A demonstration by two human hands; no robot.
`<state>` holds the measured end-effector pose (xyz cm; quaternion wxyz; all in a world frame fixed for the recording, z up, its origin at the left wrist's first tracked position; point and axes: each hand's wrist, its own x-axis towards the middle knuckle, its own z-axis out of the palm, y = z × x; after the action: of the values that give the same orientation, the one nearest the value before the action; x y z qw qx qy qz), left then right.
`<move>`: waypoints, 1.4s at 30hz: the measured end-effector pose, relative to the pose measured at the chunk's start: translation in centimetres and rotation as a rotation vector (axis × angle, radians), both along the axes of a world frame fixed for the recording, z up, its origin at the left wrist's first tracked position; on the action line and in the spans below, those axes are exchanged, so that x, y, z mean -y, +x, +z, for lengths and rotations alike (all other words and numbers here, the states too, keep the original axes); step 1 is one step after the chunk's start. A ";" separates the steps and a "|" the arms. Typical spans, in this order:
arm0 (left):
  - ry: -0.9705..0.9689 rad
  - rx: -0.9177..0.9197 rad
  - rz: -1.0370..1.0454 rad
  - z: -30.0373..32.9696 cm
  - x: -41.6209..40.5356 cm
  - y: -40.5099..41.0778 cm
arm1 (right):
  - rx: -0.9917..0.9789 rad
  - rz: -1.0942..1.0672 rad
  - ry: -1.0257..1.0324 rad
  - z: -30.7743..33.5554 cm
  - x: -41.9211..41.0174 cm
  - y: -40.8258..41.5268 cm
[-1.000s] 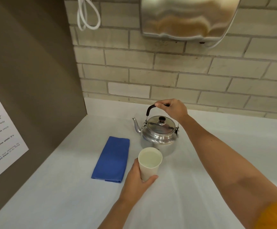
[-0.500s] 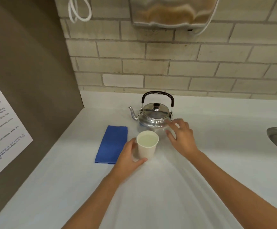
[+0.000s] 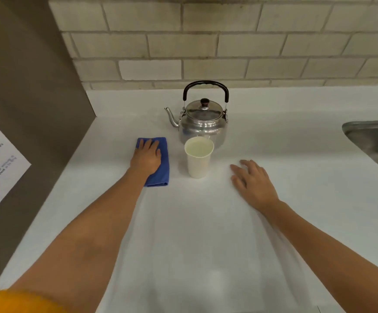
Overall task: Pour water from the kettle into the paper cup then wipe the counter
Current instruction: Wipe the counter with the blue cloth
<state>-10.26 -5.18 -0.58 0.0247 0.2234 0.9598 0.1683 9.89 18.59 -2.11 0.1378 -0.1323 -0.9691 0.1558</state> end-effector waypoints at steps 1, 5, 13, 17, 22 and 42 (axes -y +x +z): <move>-0.056 0.005 0.028 -0.6 -0.3 0.1 | -0.003 0.000 0.006 -0.1 0.0 0.0; -0.088 -0.050 0.080 -1.1 0.0 2.0 | 0.005 -0.013 0.012 0.0 0.0 -0.1; -0.092 -0.048 0.144 -1.8 9.7 7.3 | 0.047 -0.014 -0.010 0.4 -0.1 0.1; -0.091 -0.056 0.224 -2.0 7.5 12.0 | 0.044 -0.015 -0.024 0.3 0.1 0.2; -0.032 -0.094 0.013 -1.9 -2.3 21.1 | 0.053 -0.027 -0.103 0.8 0.6 0.4; 0.035 -0.008 -0.186 -1.4 -13.3 27.9 | 0.246 -0.142 -0.048 1.5 -7.0 6.5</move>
<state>17.69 8.17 -2.01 0.0327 0.3125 0.9319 0.1811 16.44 25.55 -0.59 0.0256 -0.2220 -0.9629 0.1512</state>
